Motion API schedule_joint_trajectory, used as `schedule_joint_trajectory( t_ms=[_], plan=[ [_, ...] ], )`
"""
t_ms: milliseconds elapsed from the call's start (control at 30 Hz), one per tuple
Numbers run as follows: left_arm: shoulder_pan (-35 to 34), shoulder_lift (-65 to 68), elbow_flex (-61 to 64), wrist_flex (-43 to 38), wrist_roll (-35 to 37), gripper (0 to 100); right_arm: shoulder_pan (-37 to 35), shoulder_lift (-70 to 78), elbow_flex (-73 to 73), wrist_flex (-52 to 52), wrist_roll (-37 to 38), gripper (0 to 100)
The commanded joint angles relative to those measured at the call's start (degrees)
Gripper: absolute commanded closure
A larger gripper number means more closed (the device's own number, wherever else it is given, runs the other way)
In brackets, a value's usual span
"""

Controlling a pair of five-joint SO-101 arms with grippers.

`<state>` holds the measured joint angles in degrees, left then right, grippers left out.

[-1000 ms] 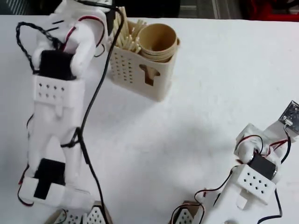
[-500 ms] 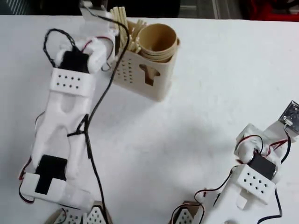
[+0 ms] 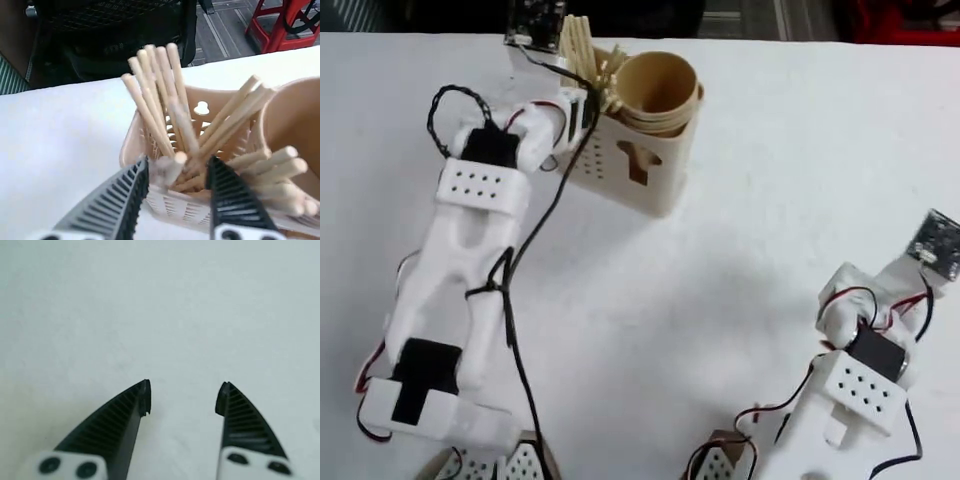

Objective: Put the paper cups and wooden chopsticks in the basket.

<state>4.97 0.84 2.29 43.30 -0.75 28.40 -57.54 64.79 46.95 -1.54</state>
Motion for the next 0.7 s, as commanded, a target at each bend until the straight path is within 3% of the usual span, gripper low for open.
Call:
schedule_joint_trajectory(
  t_ms=[0, 167, 500, 667],
  plan=[
    [0.0, -2.8, -1.3, 0.2, 0.7, 77, -1.2, -0.3, -0.4, -1.1, 1.6, 77.9],
    [-0.5, -12.3, -2.0, 0.9, 0.6, 77, -1.2, -0.3, -0.4, -1.1, 1.7, 77.8],
    [-0.6, -34.8, -1.1, 13.5, 0.6, 77, -1.2, -0.7, 0.3, -1.1, 1.8, 77.6],
    [-0.6, -46.0, 8.0, 15.2, 0.5, 80, -1.2, -0.7, 0.3, -1.0, 1.8, 77.6]
  ],
)
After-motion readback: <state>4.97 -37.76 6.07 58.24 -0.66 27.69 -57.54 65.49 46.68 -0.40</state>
